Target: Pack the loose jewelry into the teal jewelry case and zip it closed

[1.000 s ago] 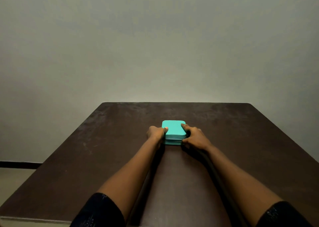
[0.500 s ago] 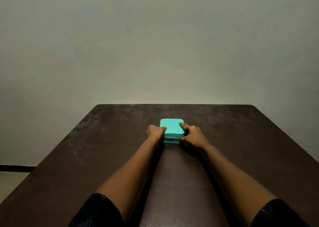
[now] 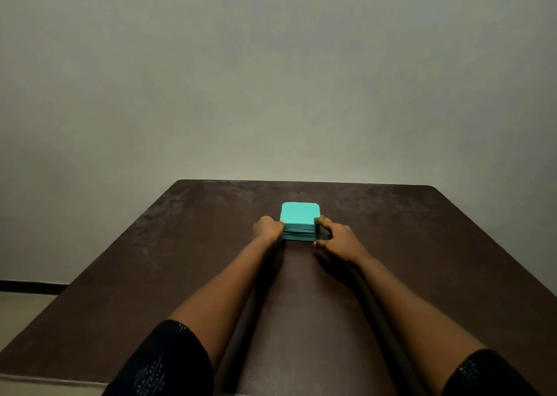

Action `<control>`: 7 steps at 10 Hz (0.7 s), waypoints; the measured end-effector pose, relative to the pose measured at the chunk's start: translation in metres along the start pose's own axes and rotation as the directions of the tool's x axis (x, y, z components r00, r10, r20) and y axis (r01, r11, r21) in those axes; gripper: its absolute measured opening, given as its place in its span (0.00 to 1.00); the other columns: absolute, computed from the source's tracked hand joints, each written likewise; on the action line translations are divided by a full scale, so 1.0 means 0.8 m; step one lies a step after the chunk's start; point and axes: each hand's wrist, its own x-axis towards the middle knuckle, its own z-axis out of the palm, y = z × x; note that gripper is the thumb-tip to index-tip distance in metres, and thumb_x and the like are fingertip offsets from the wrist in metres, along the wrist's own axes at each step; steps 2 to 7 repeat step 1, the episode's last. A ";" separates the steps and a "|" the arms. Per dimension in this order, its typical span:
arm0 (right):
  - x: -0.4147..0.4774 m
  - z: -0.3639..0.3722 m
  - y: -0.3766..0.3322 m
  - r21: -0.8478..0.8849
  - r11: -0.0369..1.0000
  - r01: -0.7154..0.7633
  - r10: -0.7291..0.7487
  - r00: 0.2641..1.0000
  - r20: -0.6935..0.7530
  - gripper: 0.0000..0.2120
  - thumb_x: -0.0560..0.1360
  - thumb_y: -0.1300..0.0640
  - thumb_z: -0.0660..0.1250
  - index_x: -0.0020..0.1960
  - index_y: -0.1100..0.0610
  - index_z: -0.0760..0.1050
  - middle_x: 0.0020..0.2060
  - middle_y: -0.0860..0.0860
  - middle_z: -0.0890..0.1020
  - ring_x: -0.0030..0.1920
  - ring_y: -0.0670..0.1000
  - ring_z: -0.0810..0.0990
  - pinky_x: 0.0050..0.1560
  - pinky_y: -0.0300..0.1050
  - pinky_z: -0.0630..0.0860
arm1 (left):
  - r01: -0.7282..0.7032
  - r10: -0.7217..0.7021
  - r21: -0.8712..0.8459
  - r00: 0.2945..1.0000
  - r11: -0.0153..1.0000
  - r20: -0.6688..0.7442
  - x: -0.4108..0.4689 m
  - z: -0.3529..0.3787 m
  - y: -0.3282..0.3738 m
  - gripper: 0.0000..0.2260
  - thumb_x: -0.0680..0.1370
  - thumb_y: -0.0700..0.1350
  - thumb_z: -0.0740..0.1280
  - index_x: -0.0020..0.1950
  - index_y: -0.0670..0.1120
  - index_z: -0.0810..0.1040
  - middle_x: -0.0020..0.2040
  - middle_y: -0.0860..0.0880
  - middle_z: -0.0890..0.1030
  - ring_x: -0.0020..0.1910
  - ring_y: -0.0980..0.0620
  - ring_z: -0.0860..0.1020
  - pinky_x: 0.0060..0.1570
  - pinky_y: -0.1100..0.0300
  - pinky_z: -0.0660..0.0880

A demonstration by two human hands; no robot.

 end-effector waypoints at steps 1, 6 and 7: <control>0.006 0.009 -0.017 -0.030 0.998 0.047 -0.049 0.995 -0.089 0.25 0.78 0.55 0.62 0.73 0.58 0.63 0.75 0.52 0.61 0.73 0.54 0.63 0.72 0.45 0.58 | -0.027 0.034 0.053 0.991 0.998 -0.126 -0.018 -0.006 0.021 0.17 0.79 0.48 0.61 0.61 0.38 0.77 0.62 0.39 0.77 0.59 0.40 0.77 0.58 0.52 0.74; 0.006 0.009 -0.017 -0.030 0.998 0.047 -0.049 0.995 -0.089 0.25 0.78 0.55 0.62 0.73 0.58 0.63 0.75 0.52 0.61 0.73 0.54 0.63 0.72 0.45 0.58 | -0.027 0.034 0.053 0.991 0.998 -0.126 -0.018 -0.006 0.021 0.17 0.79 0.48 0.61 0.61 0.38 0.77 0.62 0.39 0.77 0.59 0.40 0.77 0.58 0.52 0.74; 0.006 0.009 -0.017 -0.030 0.998 0.047 -0.049 0.995 -0.089 0.25 0.78 0.55 0.62 0.73 0.58 0.63 0.75 0.52 0.61 0.73 0.54 0.63 0.72 0.45 0.58 | -0.027 0.034 0.053 0.991 0.998 -0.126 -0.018 -0.006 0.021 0.17 0.79 0.48 0.61 0.61 0.38 0.77 0.62 0.39 0.77 0.59 0.40 0.77 0.58 0.52 0.74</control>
